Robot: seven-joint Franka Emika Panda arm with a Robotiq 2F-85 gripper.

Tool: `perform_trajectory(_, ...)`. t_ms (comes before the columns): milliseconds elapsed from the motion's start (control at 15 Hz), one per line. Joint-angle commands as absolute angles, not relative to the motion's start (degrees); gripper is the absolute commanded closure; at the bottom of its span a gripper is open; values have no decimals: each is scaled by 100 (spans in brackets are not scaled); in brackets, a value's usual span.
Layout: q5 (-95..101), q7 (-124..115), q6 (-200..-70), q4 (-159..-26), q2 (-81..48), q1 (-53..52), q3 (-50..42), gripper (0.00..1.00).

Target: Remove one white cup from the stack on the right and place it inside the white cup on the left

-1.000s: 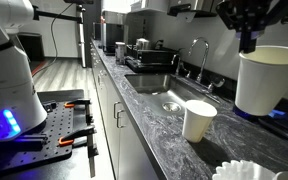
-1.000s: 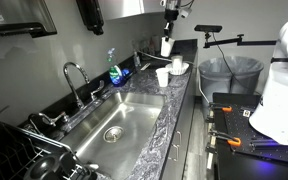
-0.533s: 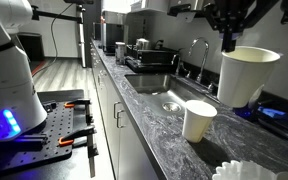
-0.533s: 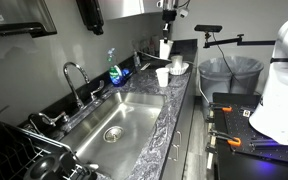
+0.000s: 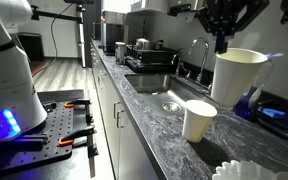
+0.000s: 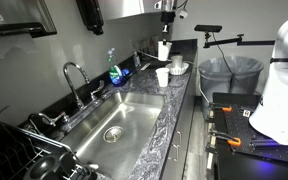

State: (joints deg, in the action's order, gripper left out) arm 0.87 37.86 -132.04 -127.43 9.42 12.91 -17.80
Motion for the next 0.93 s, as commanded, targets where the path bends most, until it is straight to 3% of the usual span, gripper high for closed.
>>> perform_trajectory(0, 92, 3780, -13188, -12734, 943, 1285, -1783, 97)
perform_trajectory(867, 868, 3309, -13240, -12938, 972, 1115, -1311, 99)
